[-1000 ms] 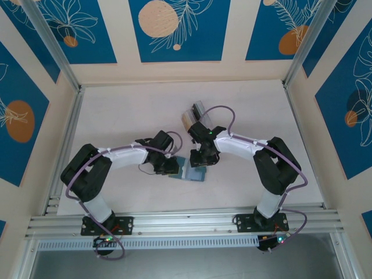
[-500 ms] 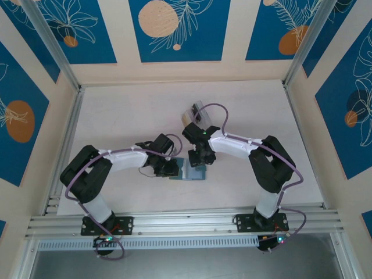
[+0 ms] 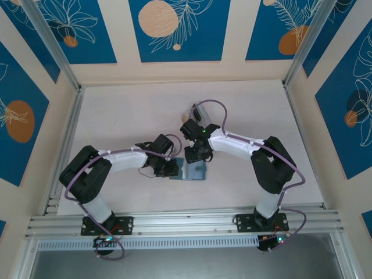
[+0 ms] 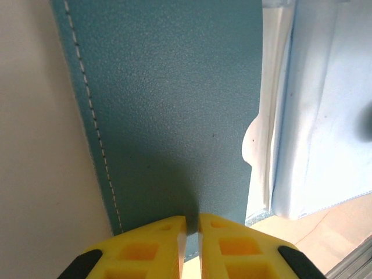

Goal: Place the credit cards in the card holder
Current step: Flip over the card slot in the card holder.

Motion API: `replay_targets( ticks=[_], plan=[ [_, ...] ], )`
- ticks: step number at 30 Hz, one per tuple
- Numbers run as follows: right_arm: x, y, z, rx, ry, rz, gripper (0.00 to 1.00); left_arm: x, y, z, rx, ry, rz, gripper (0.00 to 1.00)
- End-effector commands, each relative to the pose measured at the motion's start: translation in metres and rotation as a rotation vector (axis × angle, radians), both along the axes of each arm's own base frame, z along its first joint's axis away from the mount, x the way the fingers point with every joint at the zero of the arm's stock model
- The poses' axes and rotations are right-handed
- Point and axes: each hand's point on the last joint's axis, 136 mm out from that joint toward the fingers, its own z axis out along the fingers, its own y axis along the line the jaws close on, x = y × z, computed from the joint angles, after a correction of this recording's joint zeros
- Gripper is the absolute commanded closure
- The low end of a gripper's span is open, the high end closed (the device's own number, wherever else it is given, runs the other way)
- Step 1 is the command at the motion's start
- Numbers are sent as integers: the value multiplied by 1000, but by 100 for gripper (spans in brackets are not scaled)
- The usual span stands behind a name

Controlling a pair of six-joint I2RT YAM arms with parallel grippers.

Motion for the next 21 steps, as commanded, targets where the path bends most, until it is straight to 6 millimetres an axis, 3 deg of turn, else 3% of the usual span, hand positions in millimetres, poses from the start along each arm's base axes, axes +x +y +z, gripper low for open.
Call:
replay_targets(
  ticks=[1, 13, 16, 21],
  plan=[
    [0, 5, -8, 15, 28, 22, 60, -16, 3, -16, 39, 33, -16, 85],
    [-21, -23, -51, -91, 117, -56, 60, -17, 4, -20, 40, 38, -8, 86],
    [-28, -21, -58, -75, 152, -64, 60, -18, 4, -21, 36, 39, -2, 86],
    [-35, -15, -61, -39, 183, -75, 69, -17, 5, -24, 33, 29, 4, 87]
  ],
)
